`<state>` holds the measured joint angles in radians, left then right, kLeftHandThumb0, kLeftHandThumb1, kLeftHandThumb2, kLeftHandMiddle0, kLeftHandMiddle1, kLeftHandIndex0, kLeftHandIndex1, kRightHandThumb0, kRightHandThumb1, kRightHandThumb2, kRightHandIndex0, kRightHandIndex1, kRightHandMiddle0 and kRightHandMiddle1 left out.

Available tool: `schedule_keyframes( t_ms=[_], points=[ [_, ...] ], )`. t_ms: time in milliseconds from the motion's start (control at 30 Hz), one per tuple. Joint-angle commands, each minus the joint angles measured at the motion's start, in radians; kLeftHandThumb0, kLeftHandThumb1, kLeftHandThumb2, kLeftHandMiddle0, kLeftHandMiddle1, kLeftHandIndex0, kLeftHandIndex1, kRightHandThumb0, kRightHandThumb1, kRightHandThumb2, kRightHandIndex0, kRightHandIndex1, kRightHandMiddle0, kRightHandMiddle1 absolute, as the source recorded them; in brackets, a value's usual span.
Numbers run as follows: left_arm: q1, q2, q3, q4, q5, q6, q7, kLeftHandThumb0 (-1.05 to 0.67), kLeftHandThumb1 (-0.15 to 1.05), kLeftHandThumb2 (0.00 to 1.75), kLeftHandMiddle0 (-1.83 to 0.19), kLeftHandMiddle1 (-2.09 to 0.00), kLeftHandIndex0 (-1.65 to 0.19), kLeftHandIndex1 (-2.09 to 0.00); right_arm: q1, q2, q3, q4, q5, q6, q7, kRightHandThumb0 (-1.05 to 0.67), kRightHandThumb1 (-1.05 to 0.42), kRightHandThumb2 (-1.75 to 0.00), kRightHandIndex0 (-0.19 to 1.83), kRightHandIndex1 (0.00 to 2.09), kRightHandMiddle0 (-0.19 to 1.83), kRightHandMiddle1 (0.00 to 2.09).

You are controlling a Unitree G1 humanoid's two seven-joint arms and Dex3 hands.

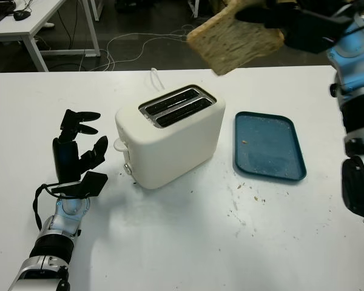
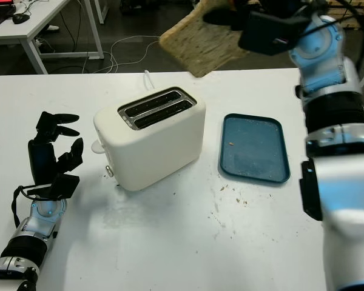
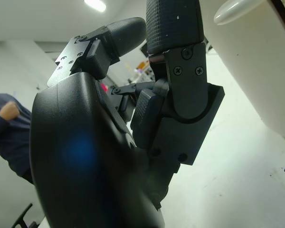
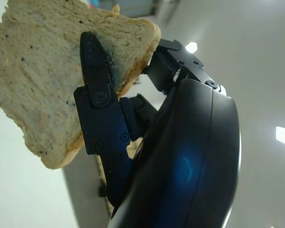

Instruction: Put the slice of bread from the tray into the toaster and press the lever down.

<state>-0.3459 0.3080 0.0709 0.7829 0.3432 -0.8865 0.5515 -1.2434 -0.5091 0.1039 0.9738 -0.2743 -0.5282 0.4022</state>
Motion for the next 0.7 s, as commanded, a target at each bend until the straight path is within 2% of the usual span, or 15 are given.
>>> schedule_keyframes(
  t_ms=[0,367,667],
  points=[
    [-0.017,-0.001,0.003,-0.002,0.002,-0.005,0.003,-1.05,0.92,0.57,-0.47,-1.46,-0.32,-1.23,-0.044,0.02,0.008,0.028,0.018,-0.027,0.023,-0.57,-0.92,-0.31,1.06,1.75,0.85,1.75],
    [-0.022,0.002,0.0,0.002,0.006,-0.012,0.003,-1.05,0.92,0.56,-0.47,-1.45,-0.32,-1.22,-0.04,0.071,0.038,0.009,0.015,-0.039,0.084,-0.55,-0.92,-0.34,1.13,1.75,0.92,1.75],
    [-0.018,-0.004,0.001,-0.004,0.0,-0.005,-0.004,-1.05,0.92,0.56,-0.48,-1.45,-0.33,-1.22,-0.013,0.083,0.051,-0.053,0.017,0.023,0.152,-0.5,-0.92,-0.35,1.13,1.75,0.91,1.75]
  ],
)
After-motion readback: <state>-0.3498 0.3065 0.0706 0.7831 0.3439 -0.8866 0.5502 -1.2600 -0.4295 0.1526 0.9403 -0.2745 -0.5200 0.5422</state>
